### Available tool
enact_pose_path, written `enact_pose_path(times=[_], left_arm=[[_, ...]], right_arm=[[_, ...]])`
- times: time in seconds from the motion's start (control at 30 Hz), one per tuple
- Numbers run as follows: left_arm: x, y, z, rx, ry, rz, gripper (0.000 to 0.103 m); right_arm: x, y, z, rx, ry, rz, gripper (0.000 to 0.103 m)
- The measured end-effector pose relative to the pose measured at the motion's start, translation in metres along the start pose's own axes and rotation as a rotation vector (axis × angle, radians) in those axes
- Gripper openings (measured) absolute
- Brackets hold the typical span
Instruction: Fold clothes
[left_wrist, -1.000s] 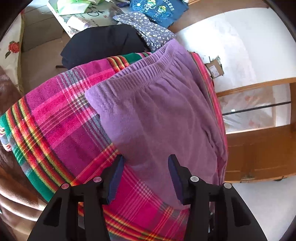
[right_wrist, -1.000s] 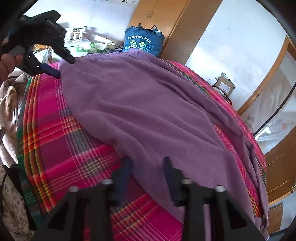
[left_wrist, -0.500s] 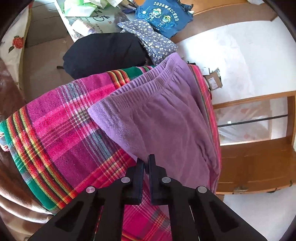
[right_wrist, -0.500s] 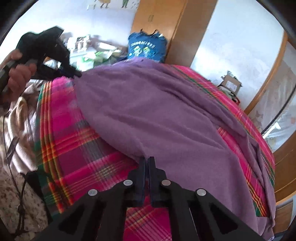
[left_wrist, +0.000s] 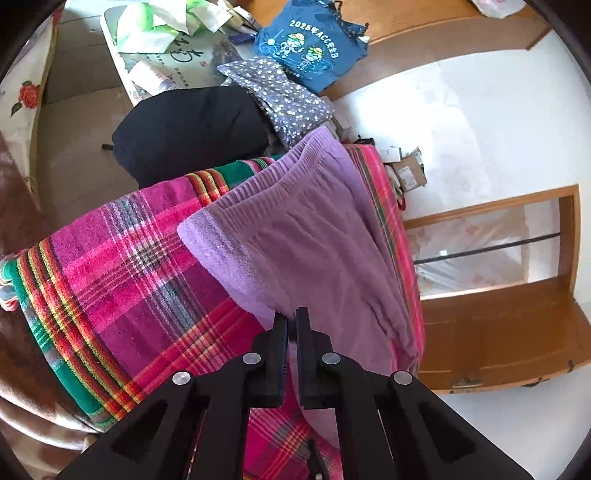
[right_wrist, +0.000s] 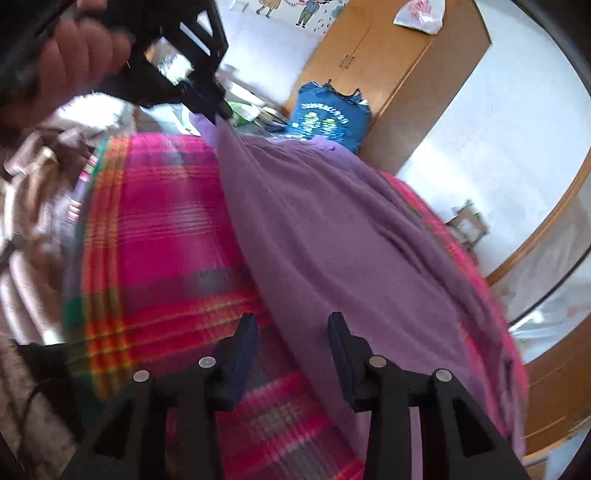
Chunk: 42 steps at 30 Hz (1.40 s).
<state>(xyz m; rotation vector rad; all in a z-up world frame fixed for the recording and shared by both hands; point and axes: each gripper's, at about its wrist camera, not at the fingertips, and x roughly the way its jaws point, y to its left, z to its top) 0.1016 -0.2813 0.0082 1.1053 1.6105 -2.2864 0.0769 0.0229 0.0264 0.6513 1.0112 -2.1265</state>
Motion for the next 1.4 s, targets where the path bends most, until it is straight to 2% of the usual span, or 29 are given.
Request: enact_pose_path(times=[0.1, 0.2, 0.27, 0.3, 0.33, 0.4, 0.5, 0.53, 0.7, 0.97, 1.2, 1.4], left_arm=[[-0.002, 0.004, 0.002, -0.003, 0.005, 0.001, 0.004], [0.000, 0.007, 0.002, 0.002, 0.015, 0.009, 0.004], [0.001, 0.009, 0.001, 0.005, 0.022, 0.014, 0.004], [0.002, 0.012, 0.000, -0.001, 0.027, 0.023, 0.004], [0.003, 0.015, 0.000, -0.006, 0.035, 0.020, 0.004], [0.007, 0.021, -0.003, -0.016, 0.052, 0.021, 0.004], [0.009, 0.024, -0.010, 0.011, 0.063, 0.039, 0.012], [0.009, 0.025, -0.012, 0.012, 0.065, 0.044, 0.018], [0.013, 0.027, -0.018, -0.013, 0.078, -0.005, 0.030], [0.037, 0.031, -0.031, -0.052, 0.168, -0.016, 0.031], [0.040, 0.023, -0.040, -0.050, 0.181, -0.040, 0.051], [0.050, 0.020, -0.031, -0.092, 0.150, -0.066, 0.052]], right_arm=[[0.007, 0.010, 0.006, -0.031, 0.006, -0.051, 0.038], [0.007, 0.008, 0.002, -0.039, 0.035, -0.078, 0.017], [0.007, 0.005, -0.002, -0.032, 0.051, -0.089, 0.014], [0.006, 0.003, -0.004, -0.022, 0.053, -0.089, 0.008], [0.005, 0.002, -0.006, -0.013, 0.053, -0.090, 0.006], [0.002, -0.001, -0.006, 0.002, 0.049, -0.090, 0.006], [-0.005, -0.005, -0.003, 0.025, 0.036, -0.080, 0.005], [-0.007, -0.007, -0.002, 0.033, 0.031, -0.076, 0.005], [-0.019, -0.018, 0.000, 0.082, 0.013, -0.057, 0.005], [-0.027, -0.023, 0.000, 0.107, -0.011, -0.047, 0.005], [-0.036, -0.033, 0.001, 0.168, -0.039, -0.035, 0.005], [-0.042, -0.031, 0.001, 0.167, -0.046, -0.026, 0.005]])
